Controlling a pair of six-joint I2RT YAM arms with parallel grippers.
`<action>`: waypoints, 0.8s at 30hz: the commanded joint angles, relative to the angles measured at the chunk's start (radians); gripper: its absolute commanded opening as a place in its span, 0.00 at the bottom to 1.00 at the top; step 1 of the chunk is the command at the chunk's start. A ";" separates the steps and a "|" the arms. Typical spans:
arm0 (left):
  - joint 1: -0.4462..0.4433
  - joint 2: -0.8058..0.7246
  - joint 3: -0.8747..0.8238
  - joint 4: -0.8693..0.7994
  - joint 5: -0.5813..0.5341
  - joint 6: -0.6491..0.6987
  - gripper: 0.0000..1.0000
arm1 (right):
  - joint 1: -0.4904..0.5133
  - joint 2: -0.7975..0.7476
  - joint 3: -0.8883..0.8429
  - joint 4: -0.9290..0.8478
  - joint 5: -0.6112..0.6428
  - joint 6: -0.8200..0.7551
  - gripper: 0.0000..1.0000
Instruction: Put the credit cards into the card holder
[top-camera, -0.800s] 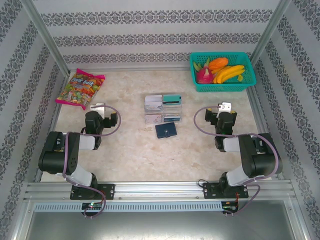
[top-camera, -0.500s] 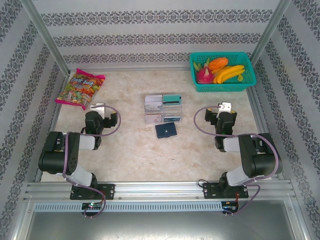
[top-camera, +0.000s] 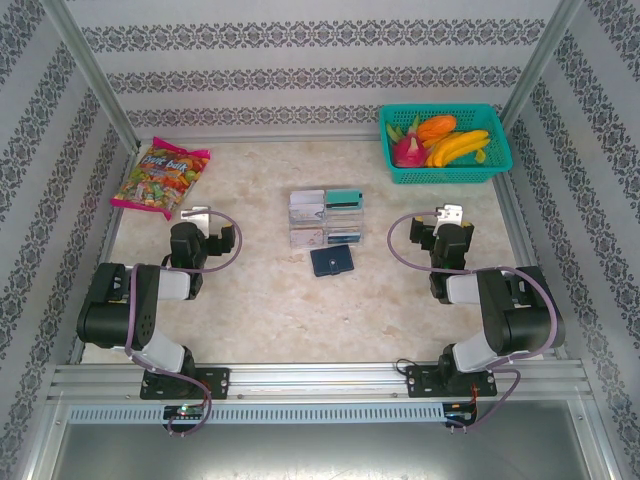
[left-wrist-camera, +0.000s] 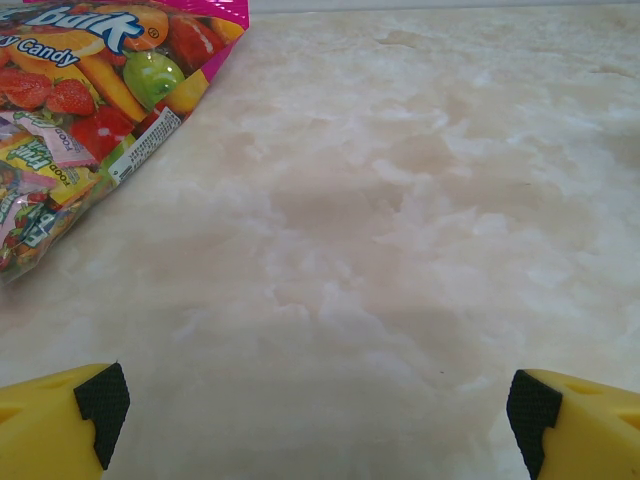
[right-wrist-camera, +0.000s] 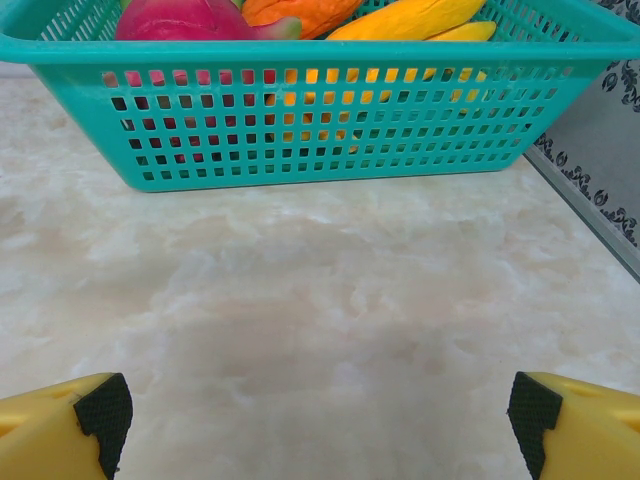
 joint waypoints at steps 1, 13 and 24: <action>0.009 0.002 0.015 0.012 0.010 0.006 0.99 | -0.001 -0.006 0.015 0.033 -0.015 0.004 0.98; 0.009 0.001 0.015 0.012 0.010 0.005 0.99 | -0.001 -0.004 0.018 0.031 -0.015 0.006 0.98; 0.009 -0.134 0.282 -0.547 -0.082 -0.097 0.99 | 0.019 -0.218 0.030 -0.156 0.024 -0.007 0.98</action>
